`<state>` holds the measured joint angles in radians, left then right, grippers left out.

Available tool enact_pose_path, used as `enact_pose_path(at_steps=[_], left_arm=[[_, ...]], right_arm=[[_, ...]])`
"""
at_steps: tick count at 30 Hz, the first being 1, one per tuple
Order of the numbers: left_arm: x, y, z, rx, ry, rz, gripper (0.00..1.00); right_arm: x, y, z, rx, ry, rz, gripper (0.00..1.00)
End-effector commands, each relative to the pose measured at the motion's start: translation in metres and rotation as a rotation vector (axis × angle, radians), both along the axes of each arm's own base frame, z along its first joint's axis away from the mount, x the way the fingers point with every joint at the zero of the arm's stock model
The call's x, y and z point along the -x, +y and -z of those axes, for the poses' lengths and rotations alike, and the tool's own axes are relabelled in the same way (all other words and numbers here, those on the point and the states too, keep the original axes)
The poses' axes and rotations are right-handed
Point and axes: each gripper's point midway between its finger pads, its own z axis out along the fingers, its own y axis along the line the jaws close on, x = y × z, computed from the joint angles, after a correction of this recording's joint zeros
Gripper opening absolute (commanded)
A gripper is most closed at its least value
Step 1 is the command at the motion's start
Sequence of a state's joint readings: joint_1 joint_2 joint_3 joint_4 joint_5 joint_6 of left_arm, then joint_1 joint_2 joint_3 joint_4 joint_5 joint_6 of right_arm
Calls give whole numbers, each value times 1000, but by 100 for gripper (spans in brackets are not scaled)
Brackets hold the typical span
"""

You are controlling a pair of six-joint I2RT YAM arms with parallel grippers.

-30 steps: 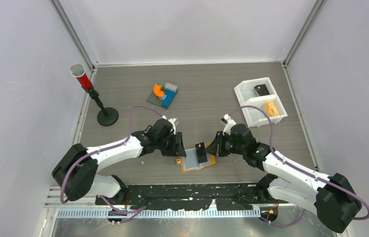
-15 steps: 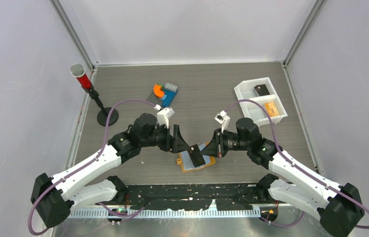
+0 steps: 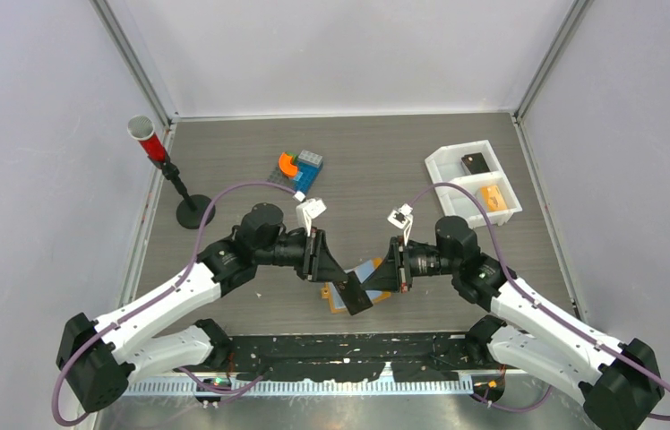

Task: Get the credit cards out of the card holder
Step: Place the credit card in the storage box.

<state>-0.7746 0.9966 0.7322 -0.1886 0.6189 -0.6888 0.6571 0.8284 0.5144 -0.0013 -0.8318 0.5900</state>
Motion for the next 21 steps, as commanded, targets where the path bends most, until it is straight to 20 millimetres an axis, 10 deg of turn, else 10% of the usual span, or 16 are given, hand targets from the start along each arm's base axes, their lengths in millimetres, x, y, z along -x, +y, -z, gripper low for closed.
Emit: enact_pose_path(at_steps=[1, 4, 12, 21], left_arm=[[6, -10, -24, 114, -10, 67, 17], [4, -9, -22, 107, -9, 52, 0], [-11, -10, -21, 94, -16, -24, 0], [-52, -5, -30, 161, -10, -237, 0]], right_arm=[[2, 3, -11, -60, -27, -21, 5], [-8, 1, -8, -42, -30, 49, 12], [-28, -5, -15, -41, -19, 217, 48], [-45, -15, -10, -160, 99, 422, 65]])
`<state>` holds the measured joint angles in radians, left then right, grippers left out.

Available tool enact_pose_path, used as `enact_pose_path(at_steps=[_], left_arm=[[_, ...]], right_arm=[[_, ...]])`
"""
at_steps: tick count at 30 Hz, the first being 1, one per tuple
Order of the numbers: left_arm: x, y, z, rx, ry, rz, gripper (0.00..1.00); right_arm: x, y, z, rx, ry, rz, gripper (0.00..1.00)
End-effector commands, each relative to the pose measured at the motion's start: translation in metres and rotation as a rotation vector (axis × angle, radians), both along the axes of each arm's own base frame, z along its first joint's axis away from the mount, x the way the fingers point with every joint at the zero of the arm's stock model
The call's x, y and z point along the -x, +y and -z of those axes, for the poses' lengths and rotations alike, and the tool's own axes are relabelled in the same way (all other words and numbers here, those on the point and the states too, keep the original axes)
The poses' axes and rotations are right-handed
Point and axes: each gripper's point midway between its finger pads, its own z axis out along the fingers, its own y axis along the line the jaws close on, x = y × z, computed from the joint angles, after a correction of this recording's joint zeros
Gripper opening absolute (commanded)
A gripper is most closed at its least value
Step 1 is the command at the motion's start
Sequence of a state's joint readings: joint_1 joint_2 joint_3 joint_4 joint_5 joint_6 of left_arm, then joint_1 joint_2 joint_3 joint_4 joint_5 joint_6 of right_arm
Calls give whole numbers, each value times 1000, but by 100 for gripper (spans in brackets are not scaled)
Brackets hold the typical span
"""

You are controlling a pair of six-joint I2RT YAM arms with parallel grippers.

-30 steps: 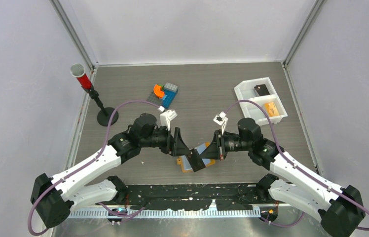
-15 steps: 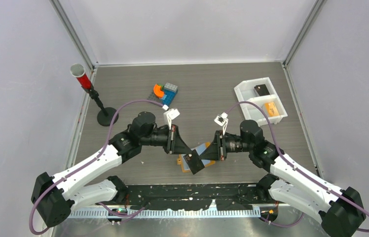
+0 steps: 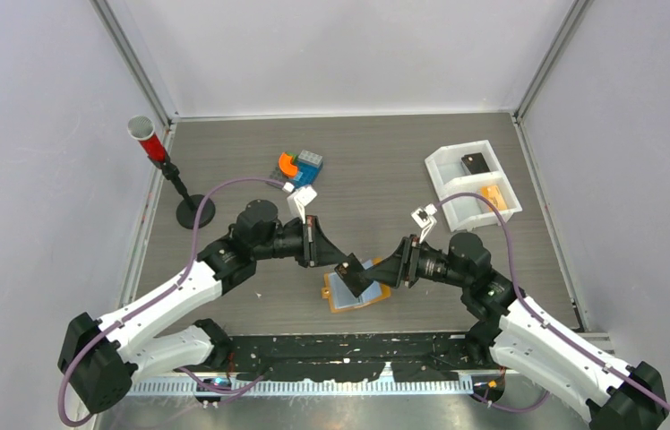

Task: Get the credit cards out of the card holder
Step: Place the credit card in the storage box.

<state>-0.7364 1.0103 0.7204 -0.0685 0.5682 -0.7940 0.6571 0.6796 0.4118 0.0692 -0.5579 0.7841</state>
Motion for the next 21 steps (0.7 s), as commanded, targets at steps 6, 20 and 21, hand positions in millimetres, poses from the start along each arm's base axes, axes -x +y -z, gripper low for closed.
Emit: enact_pose_path(at_steps=[6, 20, 21], left_arm=[[-40, -1, -32, 179, -17, -224, 0], [-45, 0, -36, 259, 23, -274, 0], [-44, 0, -35, 257, 26, -273, 0]], right_arm=[[-20, -4, -15, -229, 48, 164, 66], [-35, -4, -22, -297, 73, 230, 17], [-35, -4, -22, -299, 72, 231, 13]])
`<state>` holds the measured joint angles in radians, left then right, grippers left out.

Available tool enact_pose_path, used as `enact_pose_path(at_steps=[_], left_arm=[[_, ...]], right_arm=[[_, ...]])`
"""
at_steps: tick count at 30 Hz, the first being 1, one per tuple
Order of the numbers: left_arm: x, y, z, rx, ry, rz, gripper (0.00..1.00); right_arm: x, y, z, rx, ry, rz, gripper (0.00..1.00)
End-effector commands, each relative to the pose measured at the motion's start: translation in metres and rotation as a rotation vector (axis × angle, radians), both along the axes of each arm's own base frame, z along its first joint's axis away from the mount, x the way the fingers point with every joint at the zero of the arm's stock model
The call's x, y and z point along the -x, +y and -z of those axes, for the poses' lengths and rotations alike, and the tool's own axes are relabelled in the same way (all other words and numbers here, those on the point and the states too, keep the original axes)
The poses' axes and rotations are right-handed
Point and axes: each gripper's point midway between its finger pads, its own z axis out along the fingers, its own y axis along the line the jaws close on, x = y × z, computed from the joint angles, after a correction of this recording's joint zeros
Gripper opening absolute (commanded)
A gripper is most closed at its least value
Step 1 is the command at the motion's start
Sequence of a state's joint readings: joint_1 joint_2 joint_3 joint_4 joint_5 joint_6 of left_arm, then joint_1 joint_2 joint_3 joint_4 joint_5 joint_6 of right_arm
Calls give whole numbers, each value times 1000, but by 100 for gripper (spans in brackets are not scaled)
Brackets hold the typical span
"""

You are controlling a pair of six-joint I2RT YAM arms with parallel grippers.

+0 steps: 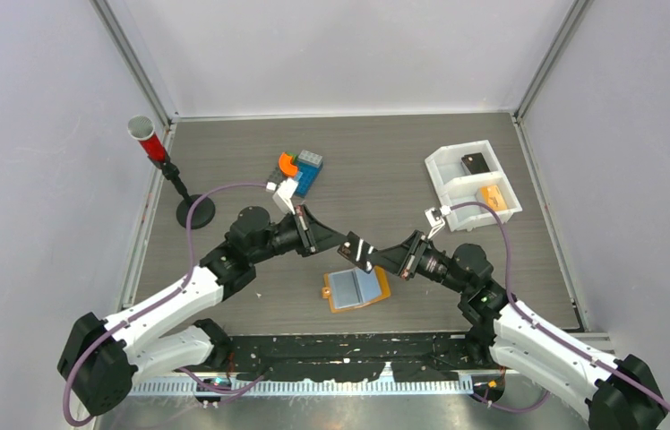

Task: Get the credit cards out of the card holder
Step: Place the credit card in the storage box.

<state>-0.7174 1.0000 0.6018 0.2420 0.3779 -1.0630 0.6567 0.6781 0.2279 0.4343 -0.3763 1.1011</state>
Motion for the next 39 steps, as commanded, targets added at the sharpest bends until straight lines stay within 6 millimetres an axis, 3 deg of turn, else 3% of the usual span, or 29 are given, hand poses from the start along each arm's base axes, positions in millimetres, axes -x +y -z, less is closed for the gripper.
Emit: enact_pose_path(at_steps=[1, 2, 4, 9, 11, 13, 21, 24, 27, 28, 29, 30, 31, 32, 39], left_arm=[[-2, 2, -17, 56, -41, -17, 0], [-2, 3, -15, 45, -37, -20, 2], [-1, 5, -10, 19, -38, -25, 15], [0, 17, 0, -76, -72, -46, 60], [1, 22, 3, -121, -90, -52, 85], [3, 28, 6, -168, -111, -52, 99], [13, 61, 10, -405, -223, -29, 99], [18, 73, 10, -484, -269, -8, 99], [21, 85, 17, -569, -303, 13, 99], [24, 89, 20, -598, -298, 27, 99], [26, 91, 23, -620, -296, 40, 99], [28, 94, 26, -638, -289, 55, 99], [30, 95, 29, -649, -287, 64, 99], [31, 95, 31, -651, -286, 72, 99], [37, 102, 34, -677, -276, 84, 99]], right_arm=[[-8, -1, -21, -63, -62, 34, 7], [-8, -2, -22, -66, -63, 39, 6], [-10, -3, -21, -63, -57, 50, 5], [-17, -3, -24, 0, -81, 73, 5], [-22, -3, -26, 43, -91, 80, 5], [-29, -5, -28, 85, -104, 100, 5], [-87, -38, -41, 290, -144, 248, 5], [-124, -69, -48, 359, -141, 350, 5], [-156, -95, -37, 409, -70, 399, 5], [-169, -111, -43, 412, -68, 443, 5], [-178, -117, -33, 422, -30, 441, 5], [-189, -131, -38, 421, -26, 479, 5], [-198, -137, -29, 432, 7, 486, 5], [-208, -149, -34, 430, 9, 521, 5], [-257, -211, -14, 472, 142, 672, 5]])
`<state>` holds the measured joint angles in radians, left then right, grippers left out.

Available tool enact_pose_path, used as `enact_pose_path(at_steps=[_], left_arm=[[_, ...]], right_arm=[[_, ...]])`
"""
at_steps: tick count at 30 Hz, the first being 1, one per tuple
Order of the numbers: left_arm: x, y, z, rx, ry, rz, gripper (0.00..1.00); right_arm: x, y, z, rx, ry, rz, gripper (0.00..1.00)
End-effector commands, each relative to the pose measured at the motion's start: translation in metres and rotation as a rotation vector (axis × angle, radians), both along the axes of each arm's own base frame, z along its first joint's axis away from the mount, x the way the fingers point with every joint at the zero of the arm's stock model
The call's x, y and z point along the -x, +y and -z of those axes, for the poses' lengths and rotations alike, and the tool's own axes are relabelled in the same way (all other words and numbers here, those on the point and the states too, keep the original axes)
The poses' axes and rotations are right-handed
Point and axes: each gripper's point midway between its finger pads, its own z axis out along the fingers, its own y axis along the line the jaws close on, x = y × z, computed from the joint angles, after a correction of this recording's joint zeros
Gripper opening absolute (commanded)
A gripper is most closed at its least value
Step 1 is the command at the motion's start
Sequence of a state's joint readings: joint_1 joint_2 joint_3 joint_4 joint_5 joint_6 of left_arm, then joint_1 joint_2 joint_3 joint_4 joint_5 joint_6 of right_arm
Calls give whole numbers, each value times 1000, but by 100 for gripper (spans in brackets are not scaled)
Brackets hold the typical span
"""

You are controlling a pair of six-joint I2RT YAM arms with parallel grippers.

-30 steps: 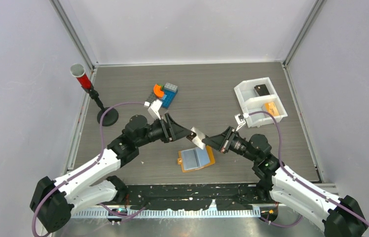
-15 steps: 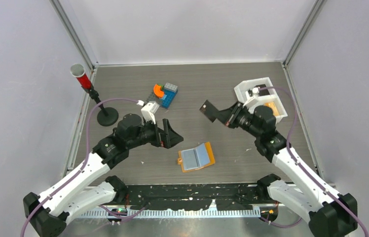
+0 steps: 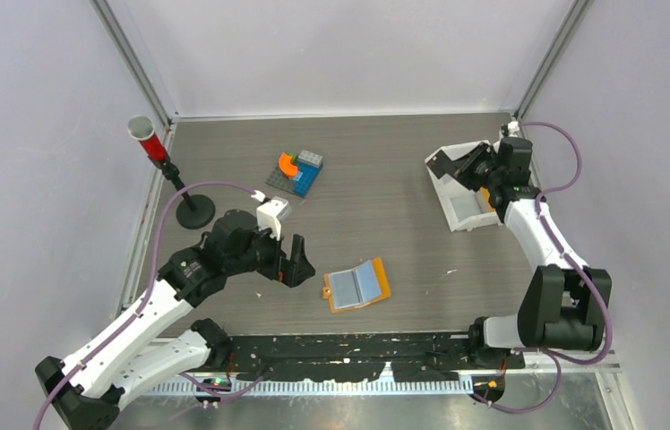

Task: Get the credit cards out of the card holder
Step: Place the credit card in the storage box.

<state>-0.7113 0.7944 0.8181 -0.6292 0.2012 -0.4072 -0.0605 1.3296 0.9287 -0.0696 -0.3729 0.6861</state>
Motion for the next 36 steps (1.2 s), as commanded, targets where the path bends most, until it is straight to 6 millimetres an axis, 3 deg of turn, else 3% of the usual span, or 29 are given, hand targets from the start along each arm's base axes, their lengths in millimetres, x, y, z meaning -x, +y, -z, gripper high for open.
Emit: enact_pose_path(at_steps=[1, 5, 6, 7, 13, 26, 36], left_arm=[[4, 7, -9, -23, -35, 23, 99], [5, 6, -16, 9, -67, 23, 99], [5, 7, -17, 11, -74, 20, 99], [4, 8, -19, 11, -81, 15, 99], [3, 12, -19, 10, -100, -3, 99], [-2, 14, -20, -2, -116, -23, 99], [-4, 12, -19, -4, -108, -20, 99]], right_arm=[[-26, -31, -19, 38, -27, 69, 5], [-43, -65, 4, 31, 74, 152, 5], [-47, -75, 2, 26, 76, 175, 5], [-49, -79, 12, 14, 110, 186, 5], [-64, -111, 28, -8, 187, 272, 9], [-85, -142, 61, -54, 266, 360, 14], [-93, -159, 71, -59, 269, 417, 19]])
